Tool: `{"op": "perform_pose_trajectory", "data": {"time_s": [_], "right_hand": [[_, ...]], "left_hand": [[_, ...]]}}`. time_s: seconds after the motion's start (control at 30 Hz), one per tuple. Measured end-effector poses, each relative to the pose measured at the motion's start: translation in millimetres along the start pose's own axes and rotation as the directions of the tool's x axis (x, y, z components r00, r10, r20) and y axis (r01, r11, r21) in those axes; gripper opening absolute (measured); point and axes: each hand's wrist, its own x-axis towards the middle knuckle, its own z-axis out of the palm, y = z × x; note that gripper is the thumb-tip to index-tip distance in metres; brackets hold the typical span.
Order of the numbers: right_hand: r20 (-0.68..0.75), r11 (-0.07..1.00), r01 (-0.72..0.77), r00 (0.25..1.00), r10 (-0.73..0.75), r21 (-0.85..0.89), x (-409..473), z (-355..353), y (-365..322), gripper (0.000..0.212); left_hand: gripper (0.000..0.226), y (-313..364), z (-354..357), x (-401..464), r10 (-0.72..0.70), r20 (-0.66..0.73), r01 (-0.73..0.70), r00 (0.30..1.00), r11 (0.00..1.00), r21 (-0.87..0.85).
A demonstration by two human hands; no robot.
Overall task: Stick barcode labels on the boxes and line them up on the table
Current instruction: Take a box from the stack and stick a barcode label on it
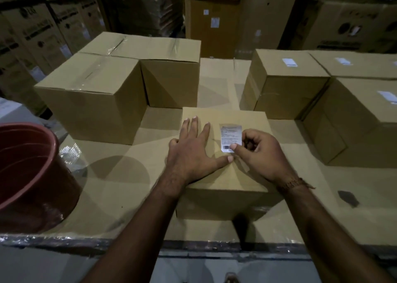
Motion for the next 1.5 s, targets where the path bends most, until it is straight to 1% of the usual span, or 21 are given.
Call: {"op": "perform_pose_trajectory", "data": {"time_s": [0.17, 0.3, 0.43, 0.57, 0.73, 0.83, 0.97, 1.03, 1.13, 1.2, 1.27, 1.33, 1.43, 1.5], "right_hand": [[-0.052, 0.998, -0.027, 0.998, 0.031, 0.062, 0.8, 2.5, -1.2, 0.027], [-0.068, 1.000, -0.020, 0.997, 0.021, 0.008, 2.0, 4.9, -0.8, 0.012], [-0.086, 0.999, -0.017, 0.996, 0.020, 0.037, 3.7, 5.7, -0.8, 0.011], [-0.082, 0.997, -0.039, 0.996, 0.045, 0.072, 2.3, 5.9, -2.3, 0.002], [-0.074, 0.994, -0.023, 0.997, 0.031, 0.106, -0.3, 2.7, -5.5, 0.004], [-0.092, 0.994, -0.008, 0.996, 0.018, 0.106, 0.5, 2.4, -6.0, 0.015], [-0.082, 0.992, -0.025, 0.996, 0.035, 0.122, 0.6, 1.1, -7.8, 0.008], [-0.063, 0.989, -0.050, 0.996, 0.060, 0.142, -0.6, -1.4, -10.2, 0.005], [-0.038, 0.983, -0.070, 0.996, 0.077, 0.169, -1.5, -4.6, -14.4, 0.009], [-0.023, 0.982, -0.094, 0.995, 0.099, 0.165, -1.0, -5.1, -19.0, 0.008], [-0.003, 0.981, -0.115, 0.993, 0.117, 0.157, 0.9, -4.8, -25.7, 0.010], [0.015, 0.971, -0.144, 0.990, 0.143, 0.189, 5.1, -1.6, -34.3, 0.013], [0.046, 0.957, -0.143, 0.990, 0.135, 0.252, 10.8, 10.4, -59.1, 0.027], [0.054, 0.966, -0.106, 0.994, 0.095, 0.236, 13.6, 27.8, -80.1, 0.023]], "left_hand": [[0.117, -2.3, 0.0, -1.8, 0.011, 0.002, -0.011, 1.000, 1.000, 0.003], [0.118, -5.2, 2.0, 0.9, 0.024, -0.001, -0.024, 1.000, 1.000, 0.009], [0.117, -5.8, 5.9, 1.8, 0.035, -0.034, -0.034, 0.999, 0.999, 0.032], [0.116, -4.5, 7.3, 3.4, 0.036, -0.024, -0.035, 0.999, 0.999, 0.039], [0.117, -4.1, 5.7, 3.1, 0.035, -0.015, -0.035, 0.999, 0.999, 0.022], [0.117, -4.3, 2.1, 1.4, 0.027, -0.009, -0.027, 1.000, 1.000, 0.011], [0.115, -1.5, -6.2, -3.5, -0.001, 0.015, 0.001, 1.000, 1.000, -0.018], [0.111, -1.7, -13.6, -7.1, 0.032, 0.061, -0.035, 0.998, 0.997, 0.062], [0.094, -6.3, -33.6, -16.7, 0.091, 0.104, -0.110, 0.990, 0.975, 0.195], [0.085, -8.9, -48.6, -29.1, 0.089, 0.113, -0.114, 0.990, 0.966, 0.234], [0.088, -13.4, -60.0, -45.3, 0.037, 0.066, -0.051, 0.997, 0.973, 0.225], [0.096, -24.7, -70.4, -61.5, -0.055, -0.035, 0.061, 0.998, 0.980, 0.188], [0.099, -56.1, -92.0, -79.6, -0.152, -0.165, 0.188, 0.974, 0.955, 0.229], [0.100, -84.8, -108.5, -89.8, -0.196, -0.252, 0.259, 0.948, 0.934, 0.245]]}}
